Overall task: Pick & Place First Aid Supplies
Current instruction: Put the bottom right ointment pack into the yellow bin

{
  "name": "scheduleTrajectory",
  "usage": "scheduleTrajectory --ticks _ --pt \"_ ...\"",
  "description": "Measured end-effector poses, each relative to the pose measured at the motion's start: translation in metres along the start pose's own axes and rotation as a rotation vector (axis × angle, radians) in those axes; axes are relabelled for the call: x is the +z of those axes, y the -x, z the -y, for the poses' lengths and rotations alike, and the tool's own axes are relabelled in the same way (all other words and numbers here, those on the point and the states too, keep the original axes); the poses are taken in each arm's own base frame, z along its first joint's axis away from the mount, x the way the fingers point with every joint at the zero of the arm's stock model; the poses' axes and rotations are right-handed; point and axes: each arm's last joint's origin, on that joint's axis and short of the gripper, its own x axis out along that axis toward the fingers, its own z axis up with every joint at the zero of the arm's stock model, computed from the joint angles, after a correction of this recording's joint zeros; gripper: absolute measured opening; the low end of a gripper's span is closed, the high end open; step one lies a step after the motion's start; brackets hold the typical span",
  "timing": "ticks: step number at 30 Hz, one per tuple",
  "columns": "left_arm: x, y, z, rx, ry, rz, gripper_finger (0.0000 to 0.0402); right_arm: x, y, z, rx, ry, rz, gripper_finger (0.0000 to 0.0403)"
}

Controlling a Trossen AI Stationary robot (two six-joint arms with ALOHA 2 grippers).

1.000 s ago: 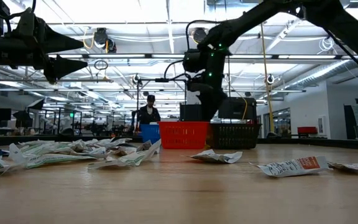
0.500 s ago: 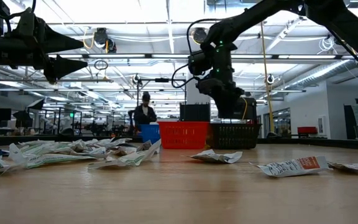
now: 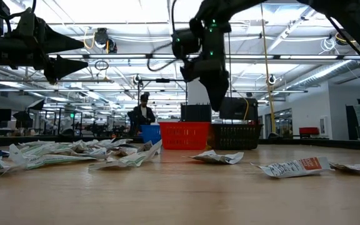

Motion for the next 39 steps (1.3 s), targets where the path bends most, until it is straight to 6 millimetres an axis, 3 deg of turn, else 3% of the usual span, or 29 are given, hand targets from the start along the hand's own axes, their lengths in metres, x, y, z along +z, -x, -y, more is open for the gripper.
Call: scheduleTrajectory --ticks 8,19,33,39 --pt "0.000 0.000 0.000 0.000 0.000 0.000 0.0390 -0.011 0.000 -0.082 0.002 0.284 -0.011 0.0160" --pt "0.000 0.000 0.000 0.000 0.000 -0.001 0.0390 -0.056 0.000 -0.185 -0.001 0.874 -0.068 0.0160" --pt "0.000 0.000 0.000 -0.001 0.000 0.000 0.0390 -0.126 0.000 -0.274 -0.015 1.245 -0.098 0.0160" --pt "0.000 0.000 0.000 0.000 0.000 0.000 0.0390 -0.143 -0.032 -0.284 -0.019 1.361 -0.123 0.0160"
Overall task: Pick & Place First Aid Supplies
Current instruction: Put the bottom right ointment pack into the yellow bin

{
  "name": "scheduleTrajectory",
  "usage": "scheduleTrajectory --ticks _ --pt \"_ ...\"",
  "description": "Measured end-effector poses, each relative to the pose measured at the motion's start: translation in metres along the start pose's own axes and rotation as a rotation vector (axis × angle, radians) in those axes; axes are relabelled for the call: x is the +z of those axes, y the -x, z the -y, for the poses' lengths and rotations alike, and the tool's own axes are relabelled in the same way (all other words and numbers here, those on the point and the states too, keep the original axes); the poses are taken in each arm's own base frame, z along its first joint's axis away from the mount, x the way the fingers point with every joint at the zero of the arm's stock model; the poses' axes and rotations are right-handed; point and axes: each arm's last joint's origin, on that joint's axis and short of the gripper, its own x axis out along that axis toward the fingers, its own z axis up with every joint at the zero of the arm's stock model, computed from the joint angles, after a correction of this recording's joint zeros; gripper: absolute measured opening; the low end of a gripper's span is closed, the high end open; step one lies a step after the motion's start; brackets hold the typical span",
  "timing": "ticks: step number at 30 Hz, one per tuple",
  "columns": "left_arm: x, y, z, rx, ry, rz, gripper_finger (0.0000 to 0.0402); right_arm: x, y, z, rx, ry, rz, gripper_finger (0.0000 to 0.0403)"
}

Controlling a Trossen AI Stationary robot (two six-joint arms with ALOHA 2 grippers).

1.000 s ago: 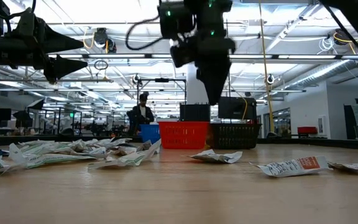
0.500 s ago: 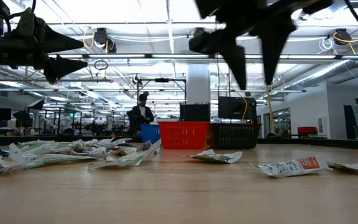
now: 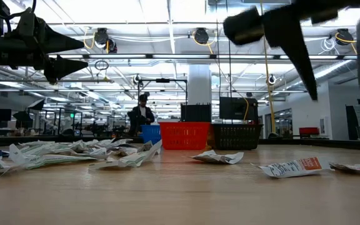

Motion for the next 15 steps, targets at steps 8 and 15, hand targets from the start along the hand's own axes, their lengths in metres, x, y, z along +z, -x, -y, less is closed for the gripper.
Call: scheduleTrajectory --ticks 8,15 --pt "0.000 0.000 0.000 0.000 0.000 0.000 0.0390 -0.011 -0.037 -0.004 -0.086 0.023 0.000 0.0160" --pt "0.000 0.000 0.000 0.000 0.000 -0.001 0.0390 -0.018 -0.060 -0.008 -0.114 0.042 0.031 0.0160"
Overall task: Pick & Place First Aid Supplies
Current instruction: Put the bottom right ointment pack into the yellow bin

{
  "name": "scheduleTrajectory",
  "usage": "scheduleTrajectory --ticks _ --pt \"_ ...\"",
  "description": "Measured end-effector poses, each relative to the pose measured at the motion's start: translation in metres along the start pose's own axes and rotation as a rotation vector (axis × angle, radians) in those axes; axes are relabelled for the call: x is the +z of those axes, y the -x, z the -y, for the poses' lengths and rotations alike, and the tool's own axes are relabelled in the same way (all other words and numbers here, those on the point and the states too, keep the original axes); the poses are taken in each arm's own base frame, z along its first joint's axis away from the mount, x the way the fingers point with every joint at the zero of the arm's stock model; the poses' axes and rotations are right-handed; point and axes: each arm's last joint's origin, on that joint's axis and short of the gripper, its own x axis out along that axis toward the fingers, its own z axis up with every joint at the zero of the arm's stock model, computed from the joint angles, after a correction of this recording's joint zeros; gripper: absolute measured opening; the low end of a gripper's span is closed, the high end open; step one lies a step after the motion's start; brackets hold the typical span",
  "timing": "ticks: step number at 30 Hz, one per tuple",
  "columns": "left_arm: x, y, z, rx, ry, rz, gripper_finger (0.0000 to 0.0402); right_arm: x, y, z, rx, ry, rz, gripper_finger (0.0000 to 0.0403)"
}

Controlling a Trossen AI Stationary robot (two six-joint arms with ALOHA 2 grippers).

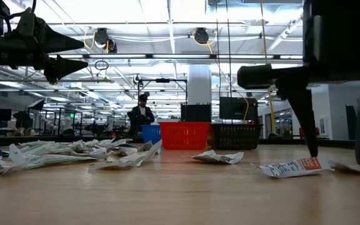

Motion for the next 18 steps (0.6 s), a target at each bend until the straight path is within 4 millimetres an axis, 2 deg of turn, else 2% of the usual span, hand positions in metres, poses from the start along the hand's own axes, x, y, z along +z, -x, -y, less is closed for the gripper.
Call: scheduleTrajectory --ticks 4,7,10,15,18 --pt "0.0002 0.0000 0.0000 0.000 0.000 0.001 0.0390 0.0010 -0.0051 0.0000 -0.017 -0.003 0.037 0.0158" --pt "0.0002 0.0000 0.0000 0.000 0.000 0.001 0.0390 0.0008 -0.0061 -0.0003 -0.020 -0.001 0.042 0.0143" --pt "0.0002 0.0000 0.0000 0.000 0.000 0.001 0.0390 0.0016 -0.0062 0.0002 -0.026 -0.002 0.050 0.0107" --pt "0.0001 0.0000 0.0000 0.000 0.000 0.000 0.0390 0.0017 -0.0066 0.0004 -0.025 -0.025 0.050 0.0020" --pt "0.0001 0.0000 0.0000 0.000 0.000 0.000 0.0390 0.0016 -0.0067 0.0004 -0.024 -0.058 0.050 0.0008"
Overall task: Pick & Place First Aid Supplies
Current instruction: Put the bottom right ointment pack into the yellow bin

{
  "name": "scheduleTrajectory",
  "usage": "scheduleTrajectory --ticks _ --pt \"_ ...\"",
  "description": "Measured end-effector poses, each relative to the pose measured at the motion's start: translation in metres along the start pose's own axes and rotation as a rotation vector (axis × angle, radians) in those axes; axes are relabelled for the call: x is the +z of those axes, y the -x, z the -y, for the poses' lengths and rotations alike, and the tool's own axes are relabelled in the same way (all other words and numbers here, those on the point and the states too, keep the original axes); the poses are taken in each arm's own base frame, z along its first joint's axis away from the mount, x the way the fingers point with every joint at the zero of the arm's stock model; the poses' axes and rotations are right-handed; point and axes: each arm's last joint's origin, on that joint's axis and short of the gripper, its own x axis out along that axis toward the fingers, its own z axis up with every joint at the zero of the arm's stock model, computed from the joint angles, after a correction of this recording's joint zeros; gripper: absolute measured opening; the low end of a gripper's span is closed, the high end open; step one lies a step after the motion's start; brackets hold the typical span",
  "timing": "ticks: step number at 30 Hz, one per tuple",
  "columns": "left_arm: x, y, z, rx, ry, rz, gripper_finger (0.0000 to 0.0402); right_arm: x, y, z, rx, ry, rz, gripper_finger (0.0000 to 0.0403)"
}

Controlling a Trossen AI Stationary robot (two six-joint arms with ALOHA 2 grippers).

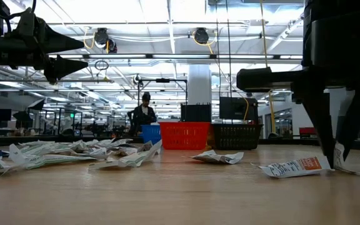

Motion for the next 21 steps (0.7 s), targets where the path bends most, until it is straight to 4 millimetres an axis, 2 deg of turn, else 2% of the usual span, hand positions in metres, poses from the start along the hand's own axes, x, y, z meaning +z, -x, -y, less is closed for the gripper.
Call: scheduleTrajectory --ticks 4,10,16,21 --pt "0.000 0.000 0.000 0.000 0.000 0.000 0.0390 -0.004 0.009 0.000 -0.006 -0.028 0.009 0.0004" --pt "0.000 0.000 0.000 0.000 0.000 0.000 0.0390 -0.018 0.044 0.006 -0.039 -0.114 0.074 0.0002" --pt "0.000 0.000 0.000 0.000 0.000 0.000 0.0390 -0.042 0.078 0.016 -0.022 -0.224 0.142 0.0001" --pt "0.000 0.000 0.000 0.000 0.000 0.000 0.0390 -0.064 0.098 0.022 0.021 -0.289 0.185 0.0001"
